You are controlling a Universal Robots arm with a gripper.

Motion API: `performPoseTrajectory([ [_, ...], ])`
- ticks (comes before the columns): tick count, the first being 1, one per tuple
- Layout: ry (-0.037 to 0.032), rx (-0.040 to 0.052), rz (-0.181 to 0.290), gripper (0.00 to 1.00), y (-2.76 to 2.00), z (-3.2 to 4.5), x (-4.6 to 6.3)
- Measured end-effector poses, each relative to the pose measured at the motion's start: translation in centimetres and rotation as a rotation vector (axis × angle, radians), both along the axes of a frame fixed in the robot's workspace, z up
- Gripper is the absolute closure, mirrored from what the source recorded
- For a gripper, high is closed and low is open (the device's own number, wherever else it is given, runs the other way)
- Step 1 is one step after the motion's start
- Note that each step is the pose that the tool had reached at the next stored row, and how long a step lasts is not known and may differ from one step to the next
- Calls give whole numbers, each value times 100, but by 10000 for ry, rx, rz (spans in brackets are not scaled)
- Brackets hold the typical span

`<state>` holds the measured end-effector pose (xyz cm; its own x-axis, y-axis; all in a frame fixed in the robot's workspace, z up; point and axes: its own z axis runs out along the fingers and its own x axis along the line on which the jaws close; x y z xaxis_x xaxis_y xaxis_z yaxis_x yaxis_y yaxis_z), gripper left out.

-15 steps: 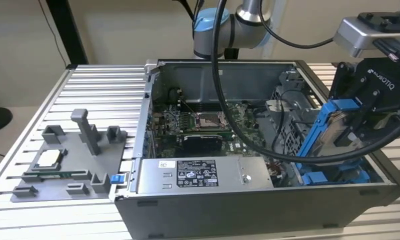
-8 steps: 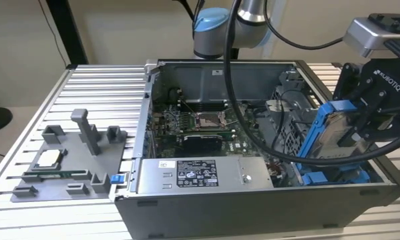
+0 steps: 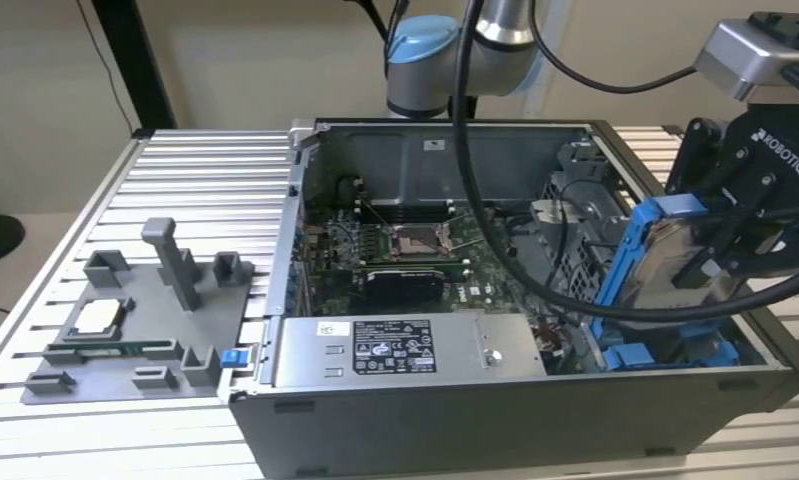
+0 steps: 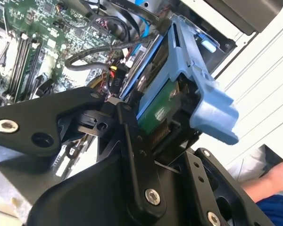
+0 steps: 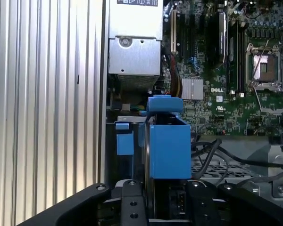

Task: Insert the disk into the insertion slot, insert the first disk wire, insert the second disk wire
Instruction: 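Insert the disk into the insertion slot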

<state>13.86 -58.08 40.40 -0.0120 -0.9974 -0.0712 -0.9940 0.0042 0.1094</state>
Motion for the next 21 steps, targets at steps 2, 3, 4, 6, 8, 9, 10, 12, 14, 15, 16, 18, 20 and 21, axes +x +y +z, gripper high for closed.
performPoseTrajectory([
  [2, 97, 28, -1, 100, -2, 16, 15],
  [3, 145, 46, -1, 100, -3, 23, 31],
  [4, 191, 68, -1, 100, -4, 28, 48],
  [6, 288, 110, 0, 100, -6, 40, 83],
  [8, 399, 141, 0, 100, -10, 50, 114],
  [9, 464, 152, -1, 100, -13, 51, 127],
  [10, 534, 157, -1, 100, -17, 52, 143],
  [12, 651, 164, -2, 100, -23, 53, 183],
  [14, 750, 168, -2, 100, -31, 54, 228],
  [15, 812, 170, -3, 100, -35, 54, 245],
  [16, 910, 172, -3, 100, -40, 53, 258],
  [18, 1173, 172, -6, 100, -47, 53, 270],
  [20, 1414, 172, -8, 100, -55, 56, 285],
  [21, 1484, 173, -8, 100, -59, 56, 295],
])
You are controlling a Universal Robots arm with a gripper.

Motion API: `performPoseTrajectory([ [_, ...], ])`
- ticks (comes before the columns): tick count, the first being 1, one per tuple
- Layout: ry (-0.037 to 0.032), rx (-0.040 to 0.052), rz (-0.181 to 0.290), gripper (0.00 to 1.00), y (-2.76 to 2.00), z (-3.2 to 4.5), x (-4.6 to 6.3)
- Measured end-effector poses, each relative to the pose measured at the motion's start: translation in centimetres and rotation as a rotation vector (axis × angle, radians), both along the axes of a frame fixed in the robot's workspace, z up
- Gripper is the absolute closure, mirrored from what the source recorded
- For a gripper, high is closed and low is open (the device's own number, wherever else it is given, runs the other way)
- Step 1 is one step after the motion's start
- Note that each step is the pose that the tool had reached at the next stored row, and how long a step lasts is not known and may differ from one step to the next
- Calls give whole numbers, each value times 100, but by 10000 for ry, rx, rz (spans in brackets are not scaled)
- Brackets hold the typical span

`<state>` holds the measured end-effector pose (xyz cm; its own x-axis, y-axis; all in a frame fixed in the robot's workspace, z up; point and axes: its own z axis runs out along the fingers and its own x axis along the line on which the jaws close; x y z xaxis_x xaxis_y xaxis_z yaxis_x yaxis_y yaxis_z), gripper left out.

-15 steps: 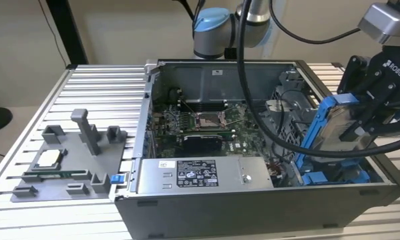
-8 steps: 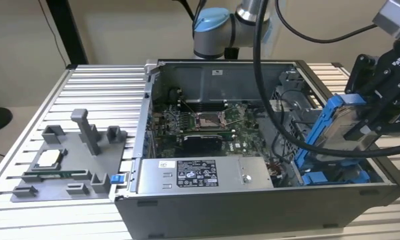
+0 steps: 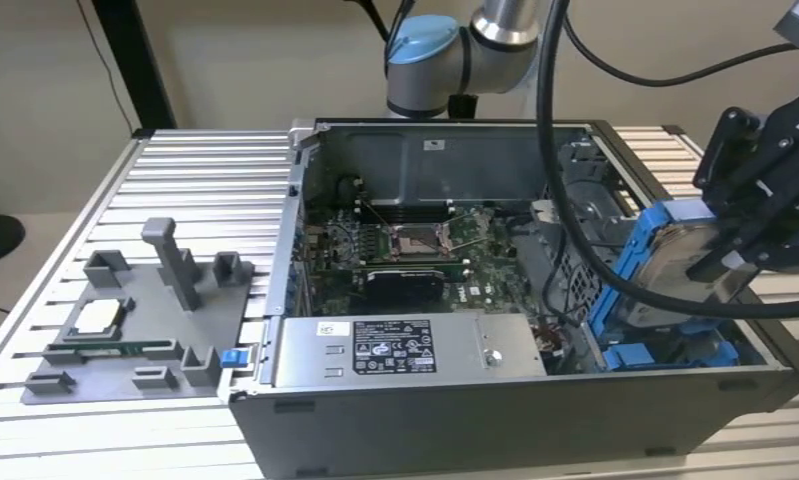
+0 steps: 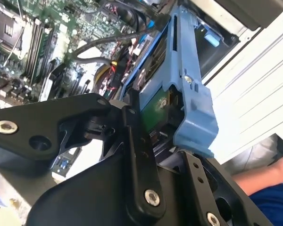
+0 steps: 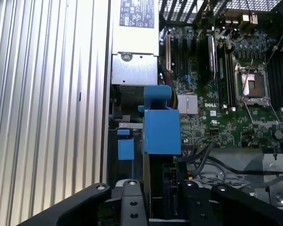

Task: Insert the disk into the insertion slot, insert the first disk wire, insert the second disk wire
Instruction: 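Insert the disk into the insertion slot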

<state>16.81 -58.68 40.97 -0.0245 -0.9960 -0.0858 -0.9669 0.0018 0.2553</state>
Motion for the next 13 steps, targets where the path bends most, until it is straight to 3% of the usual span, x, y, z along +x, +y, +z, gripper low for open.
performPoseTrajectory([
  [13, 13, 20, 0, 100, -3, 0, 11],
])
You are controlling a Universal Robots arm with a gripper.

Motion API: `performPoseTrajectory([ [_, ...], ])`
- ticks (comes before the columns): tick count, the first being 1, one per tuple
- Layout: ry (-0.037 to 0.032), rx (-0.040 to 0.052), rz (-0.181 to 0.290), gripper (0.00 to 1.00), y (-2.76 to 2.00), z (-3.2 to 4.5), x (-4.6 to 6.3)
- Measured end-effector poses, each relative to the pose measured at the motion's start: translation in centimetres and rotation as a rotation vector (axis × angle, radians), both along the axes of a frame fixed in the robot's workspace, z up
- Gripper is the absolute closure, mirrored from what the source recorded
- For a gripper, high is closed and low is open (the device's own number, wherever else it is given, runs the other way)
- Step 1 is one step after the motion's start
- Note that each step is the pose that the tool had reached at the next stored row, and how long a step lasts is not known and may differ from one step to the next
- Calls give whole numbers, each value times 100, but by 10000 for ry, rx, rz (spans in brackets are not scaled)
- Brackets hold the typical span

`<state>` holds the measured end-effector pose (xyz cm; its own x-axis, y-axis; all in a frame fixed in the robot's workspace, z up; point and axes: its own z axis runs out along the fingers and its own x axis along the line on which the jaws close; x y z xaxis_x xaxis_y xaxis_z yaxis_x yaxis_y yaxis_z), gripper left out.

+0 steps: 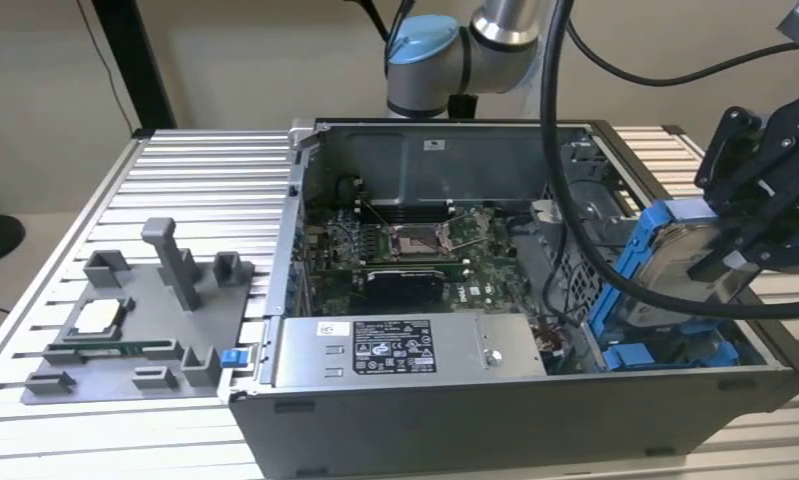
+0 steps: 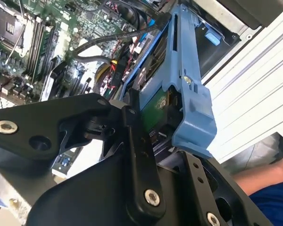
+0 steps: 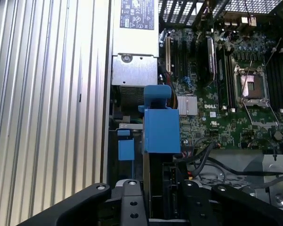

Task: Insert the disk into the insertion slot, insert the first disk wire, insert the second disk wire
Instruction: 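Insert the disk into the insertion slot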

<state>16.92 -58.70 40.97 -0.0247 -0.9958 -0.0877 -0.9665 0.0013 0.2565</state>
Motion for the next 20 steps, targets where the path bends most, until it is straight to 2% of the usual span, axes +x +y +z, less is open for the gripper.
performPoseTrajectory([
  [1, 0, 0, 0, 100, 0, 0, 0],
  [2, -1, 0, 0, 0, 0, 0, 0],
  [13, 0, 3, 0, 0, 0, 0, 0],
  [14, 0, 2, 0, 100, 0, 1, 0],
  [18, 7, 11, -11, 100, -1, 25, 0],
  [20, 65, 10, -9, 100, 0, 61, 3],
])
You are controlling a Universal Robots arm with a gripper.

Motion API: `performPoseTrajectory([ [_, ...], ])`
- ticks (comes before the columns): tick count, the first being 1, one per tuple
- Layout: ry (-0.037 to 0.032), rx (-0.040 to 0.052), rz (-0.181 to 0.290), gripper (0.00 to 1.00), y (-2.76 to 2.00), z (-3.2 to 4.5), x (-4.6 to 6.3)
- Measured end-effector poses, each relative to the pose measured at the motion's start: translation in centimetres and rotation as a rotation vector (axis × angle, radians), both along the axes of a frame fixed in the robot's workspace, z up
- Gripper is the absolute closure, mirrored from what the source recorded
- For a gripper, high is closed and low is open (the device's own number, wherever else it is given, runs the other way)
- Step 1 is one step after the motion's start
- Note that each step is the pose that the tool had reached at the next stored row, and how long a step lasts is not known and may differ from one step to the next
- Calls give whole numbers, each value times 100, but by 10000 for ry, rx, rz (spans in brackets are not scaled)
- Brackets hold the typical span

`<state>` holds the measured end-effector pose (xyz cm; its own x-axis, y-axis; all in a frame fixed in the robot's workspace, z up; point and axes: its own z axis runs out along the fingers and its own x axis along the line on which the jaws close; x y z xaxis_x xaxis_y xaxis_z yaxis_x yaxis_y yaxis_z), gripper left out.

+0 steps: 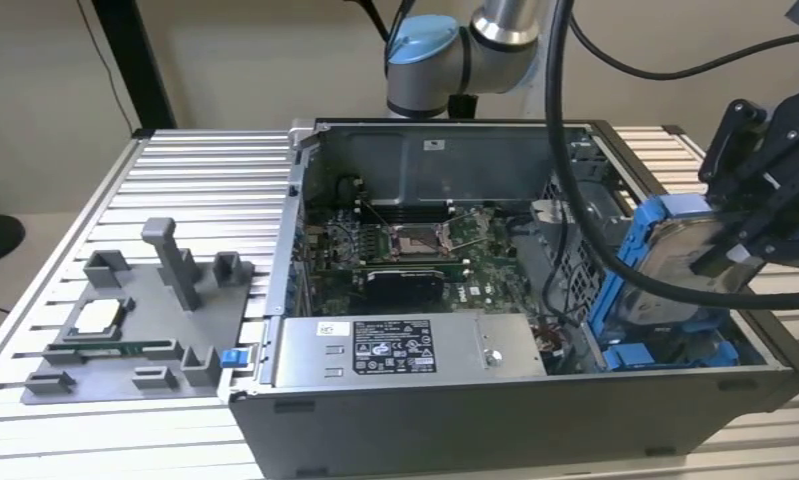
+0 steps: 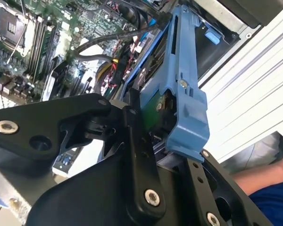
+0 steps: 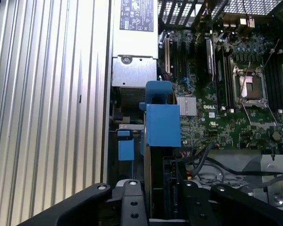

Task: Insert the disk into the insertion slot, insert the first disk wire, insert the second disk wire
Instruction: 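Insert the disk into the insertion slot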

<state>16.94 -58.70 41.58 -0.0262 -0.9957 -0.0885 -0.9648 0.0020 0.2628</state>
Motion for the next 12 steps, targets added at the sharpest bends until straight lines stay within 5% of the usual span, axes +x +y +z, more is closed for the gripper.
performPoseTrajectory([
  [2, 174, -4, -3, 100, -3, 16, 18],
  [5, 533, -2, -2, 100, -14, 16, 89],
  [9, 841, -1, -2, 100, -22, 15, 229],
  [12, 1230, -1, -1, 100, -28, 11, 272],
])
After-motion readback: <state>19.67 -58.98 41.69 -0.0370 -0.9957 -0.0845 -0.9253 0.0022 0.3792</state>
